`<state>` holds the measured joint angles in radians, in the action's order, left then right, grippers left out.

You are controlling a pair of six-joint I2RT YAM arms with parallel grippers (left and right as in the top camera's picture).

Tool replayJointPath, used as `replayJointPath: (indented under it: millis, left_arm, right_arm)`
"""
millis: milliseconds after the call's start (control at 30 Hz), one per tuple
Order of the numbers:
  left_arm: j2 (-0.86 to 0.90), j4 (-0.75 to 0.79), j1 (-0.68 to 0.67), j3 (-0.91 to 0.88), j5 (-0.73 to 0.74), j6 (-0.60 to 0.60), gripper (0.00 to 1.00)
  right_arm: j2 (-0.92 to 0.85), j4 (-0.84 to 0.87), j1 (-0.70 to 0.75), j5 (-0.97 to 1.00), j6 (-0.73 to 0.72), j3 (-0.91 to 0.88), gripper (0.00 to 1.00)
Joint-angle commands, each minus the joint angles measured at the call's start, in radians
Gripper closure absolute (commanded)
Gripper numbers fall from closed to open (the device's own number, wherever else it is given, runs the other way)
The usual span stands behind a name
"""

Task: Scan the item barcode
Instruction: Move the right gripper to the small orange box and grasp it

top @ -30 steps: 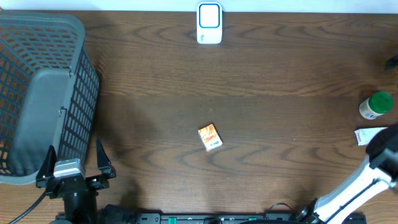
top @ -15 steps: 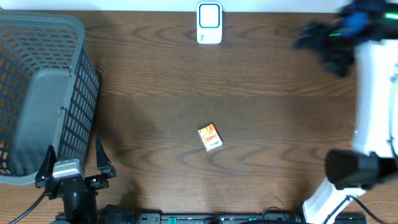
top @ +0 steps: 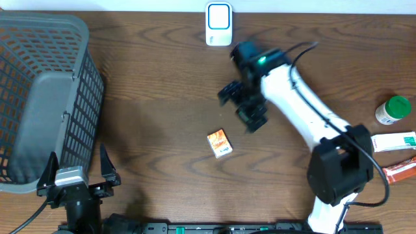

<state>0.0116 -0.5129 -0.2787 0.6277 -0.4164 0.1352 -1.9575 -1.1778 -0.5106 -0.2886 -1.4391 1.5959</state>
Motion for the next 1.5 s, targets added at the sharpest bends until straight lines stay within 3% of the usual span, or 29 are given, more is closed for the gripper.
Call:
replayJointPath:
  millis: [0,167,333,633,767,833,1000,1133,1200,1300,1333,1467]
  left_arm:
    - [-0.009,0.005,-0.004,-0.003,0.005,0.013,0.09]
    - [-0.009,0.005,-0.004,-0.003,0.005,0.013,0.09]
    - [-0.009,0.005,-0.004,-0.003,0.005,0.013,0.09]
    - [-0.009,0.004,-0.004,-0.003,0.005,0.013,0.09]
    - [-0.009,0.001,-0.004,-0.003,0.005,0.013,0.09]
    - [-0.009,0.001,-0.004,-0.003,0.005,0.013,0.09]
    - [-0.009,0.001,-0.004,-0.003,0.005,0.013,0.09]
    - [-0.009,0.001,-0.004,-0.003,0.005,0.013,0.09]
    - [-0.009,0.001,-0.004,-0.003,0.005,0.013,0.09]
    - [-0.009,0.001,-0.004,-0.003,0.005,0.013,0.09]
    - [-0.009,0.002,-0.004,-0.003,0.006,0.013,0.09]
    - [-0.009,0.001,-0.004,-0.003,0.005,0.013,0.09]
  right_arm:
    - [0.007,0.068,-0.071,-0.034,-0.232,-0.104,0.01]
    - [0.006,0.206,-0.133,-0.006,-0.276,-0.206,0.01]
    - [0.006,0.238,-0.151,0.092,-0.327,-0.266,0.01]
    - [0.006,0.442,-0.159,0.146,-0.291,-0.393,0.05]
    - [0.006,0.507,-0.161,0.154,-0.245,-0.428,0.24]
    - [0.006,0.510,-0.161,0.154,-0.196,-0.428,0.27]
    - [0.007,0.516,-0.158,0.159,0.035,-0.427,0.31]
    - [0.007,0.517,-0.142,0.215,0.409,-0.422,0.36]
    - [0.007,0.517,-0.127,0.236,0.658,-0.406,0.32]
    - [0.018,0.474,-0.104,0.253,1.104,-0.361,0.17]
    - [0.030,0.427,-0.096,0.333,1.239,-0.324,0.04]
    - [0.054,0.306,-0.091,0.576,1.386,-0.215,0.01]
